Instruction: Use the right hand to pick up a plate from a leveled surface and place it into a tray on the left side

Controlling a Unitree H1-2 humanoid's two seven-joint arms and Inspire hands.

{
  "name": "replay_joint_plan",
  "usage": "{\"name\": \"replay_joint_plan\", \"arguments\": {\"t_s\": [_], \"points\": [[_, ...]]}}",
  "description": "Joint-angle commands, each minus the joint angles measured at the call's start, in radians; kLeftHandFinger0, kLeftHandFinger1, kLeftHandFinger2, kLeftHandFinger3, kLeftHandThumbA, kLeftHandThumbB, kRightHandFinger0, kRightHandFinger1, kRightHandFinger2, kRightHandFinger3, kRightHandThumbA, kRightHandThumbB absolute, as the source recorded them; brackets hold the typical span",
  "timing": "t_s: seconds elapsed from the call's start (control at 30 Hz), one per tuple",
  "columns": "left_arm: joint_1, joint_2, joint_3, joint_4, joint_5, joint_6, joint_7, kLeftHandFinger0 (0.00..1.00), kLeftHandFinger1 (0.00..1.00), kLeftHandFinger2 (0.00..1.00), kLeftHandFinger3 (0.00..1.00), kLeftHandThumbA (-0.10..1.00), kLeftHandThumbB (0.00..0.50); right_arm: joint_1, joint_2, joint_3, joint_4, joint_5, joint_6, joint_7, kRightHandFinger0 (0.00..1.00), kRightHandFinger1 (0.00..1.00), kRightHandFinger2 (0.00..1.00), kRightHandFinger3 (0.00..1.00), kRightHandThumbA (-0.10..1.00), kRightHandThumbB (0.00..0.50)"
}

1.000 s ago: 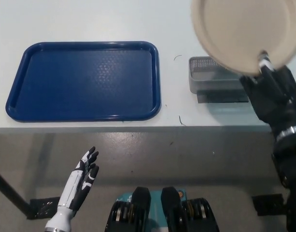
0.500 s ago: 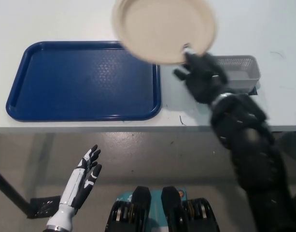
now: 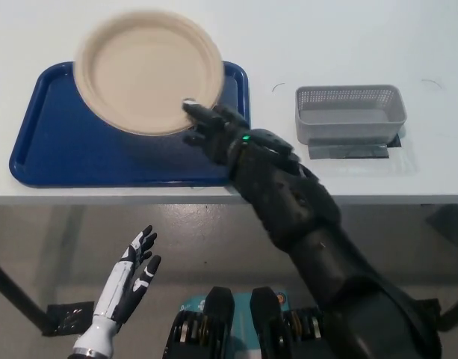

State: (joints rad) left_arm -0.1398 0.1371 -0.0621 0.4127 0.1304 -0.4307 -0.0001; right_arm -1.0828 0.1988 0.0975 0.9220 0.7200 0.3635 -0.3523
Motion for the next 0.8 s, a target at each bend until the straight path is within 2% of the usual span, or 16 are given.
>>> {"name": "replay_joint_plan", "arguments": {"t_s": [0.0, 0.03, 0.07, 0.13, 0.17, 0.2, 0.27, 0.3, 0.33, 0.37, 0.4, 0.43, 0.5, 0.6, 0.7, 0.77], "points": [[-0.033, 0.008, -0.008, -0.006, 0.004, -0.026, -0.014, 1.0, 1.0, 1.0, 1.0, 0.88, 0.245, -0.137, 0.041, -0.009, 0.142, -0.128, -0.151, 0.105, 0.0, 0.33, 0.84, 0.82, -0.1, 0.111], [-0.035, 0.008, -0.009, -0.004, 0.003, -0.03, -0.015, 1.0, 1.0, 1.0, 1.0, 0.87, 0.238, -0.145, 0.045, -0.014, 0.167, -0.133, -0.168, 0.117, 0.0, 0.35, 0.85, 0.77, -0.1, 0.121], [-0.036, 0.007, -0.011, -0.006, 0.004, -0.028, -0.017, 1.0, 1.0, 1.0, 1.0, 0.87, 0.237, -0.162, 0.052, -0.016, 0.219, -0.148, -0.192, 0.124, 0.0, 0.4, 0.87, 0.85, -0.1, 0.137], [-0.039, 0.006, -0.014, -0.006, -0.001, -0.024, -0.023, 1.0, 1.0, 1.0, 1.0, 0.87, 0.238, -0.187, 0.056, -0.022, 0.282, -0.169, -0.217, 0.134, 0.0, 0.42, 0.86, 0.99, -0.1, 0.13], [-0.039, 0.006, -0.015, -0.008, 0.001, -0.022, -0.023, 1.0, 1.0, 1.0, 1.0, 0.86, 0.239, -0.196, 0.055, -0.023, 0.305, -0.18, -0.221, 0.142, 0.0, 0.42, 0.87, 0.97, -0.1, 0.133], [-0.041, 0.008, -0.018, -0.002, 0.008, -0.034, -0.018, 1.0, 1.0, 1.0, 1.0, 0.86, 0.228, -0.212, 0.055, -0.019, 0.333, -0.197, -0.215, 0.134, 0.0, 0.43, 0.89, 1.0, -0.1, 0.157], [-0.048, 0.01, -0.021, 0.001, 0.011, -0.038, -0.02, 1.0, 1.0, 1.0, 1.0, 0.86, 0.231, -0.229, 0.051, -0.027, 0.363, -0.215, -0.222, 0.135, 0.0, 0.37, 0.81, 0.69, -0.1, 0.17], [-0.05, 0.011, -0.022, 0.002, 0.005, -0.039, -0.024, 1.0, 1.0, 1.0, 1.0, 0.86, 0.228, -0.24, 0.046, -0.056, 0.377, -0.188, -0.196, 0.164, 0.21, 0.67, 1.0, 1.0, 0.2, 0.268], [-0.051, 0.012, -0.024, 0.002, 0.002, -0.039, -0.026, 1.0, 1.0, 1.0, 1.0, 0.86, 0.227, -0.246, 0.043, -0.075, 0.386, -0.173, -0.179, 0.181, 0.18, 0.63, 1.0, 1.0, 0.31, 0.287], [-0.052, 0.012, -0.025, 0.003, 0.005, -0.039, -0.024, 1.0, 1.0, 1.0, 1.0, 0.86, 0.23, -0.248, 0.033, -0.067, 0.392, -0.19, -0.159, 0.248, 0.61, 1.0, 1.0, 1.0, 0.56, 0.365], [-0.056, 0.014, -0.024, 0.0, 0.014, -0.038, -0.022, 1.0, 1.0, 1.0, 1.0, 0.86, 0.232, -0.254, 0.022, -0.056, 0.397, -0.212, -0.145, 0.293, 0.92, 1.0, 1.0, 1.0, 0.67, 0.412], [-0.056, 0.015, -0.025, -0.004, 0.017, -0.036, -0.022, 1.0, 1.0, 1.0, 1.0, 0.86, 0.232, -0.256, 0.016, -0.044, 0.398, -0.228, -0.139, 0.317, 1.0, 1.0, 1.0, 1.0, 0.75, 0.442], [-0.057, 0.016, -0.029, -0.003, 0.015, -0.039, -0.019, 1.0, 1.0, 1.0, 1.0, 0.86, 0.221, -0.252, 0.002, -0.024, 0.394, -0.259, -0.142, 0.366, 1.0, 1.0, 1.0, 1.0, 0.83, 0.467], [-0.063, 0.018, -0.032, -0.001, 0.013, -0.039, -0.024, 1.0, 1.0, 1.0, 1.0, 0.87, 0.231, -0.249, -0.017, 0.004, 0.38, -0.298, -0.151, 0.431, 1.0, 1.0, 1.0, 1.0, 0.94, 0.498], [-0.063, 0.018, -0.035, 0.002, 0.002, -0.039, -0.029, 1.0, 1.0, 1.0, 1.0, 0.88, 0.237, -0.254, -0.033, 0.021, 0.358, -0.318, -0.116, 0.484, 1.0, 1.0, 1.0, 1.0, 0.96, 0.493], [-0.065, 0.014, -0.037, 0.004, 0.004, -0.039, -0.031, 1.0, 1.0, 1.0, 1.0, 0.87, 0.246, -0.256, -0.045, 0.015, 0.346, -0.314, -0.09, 0.52, 1.0, 1.0, 1.0, 1.0, 0.92, 0.5]]}}
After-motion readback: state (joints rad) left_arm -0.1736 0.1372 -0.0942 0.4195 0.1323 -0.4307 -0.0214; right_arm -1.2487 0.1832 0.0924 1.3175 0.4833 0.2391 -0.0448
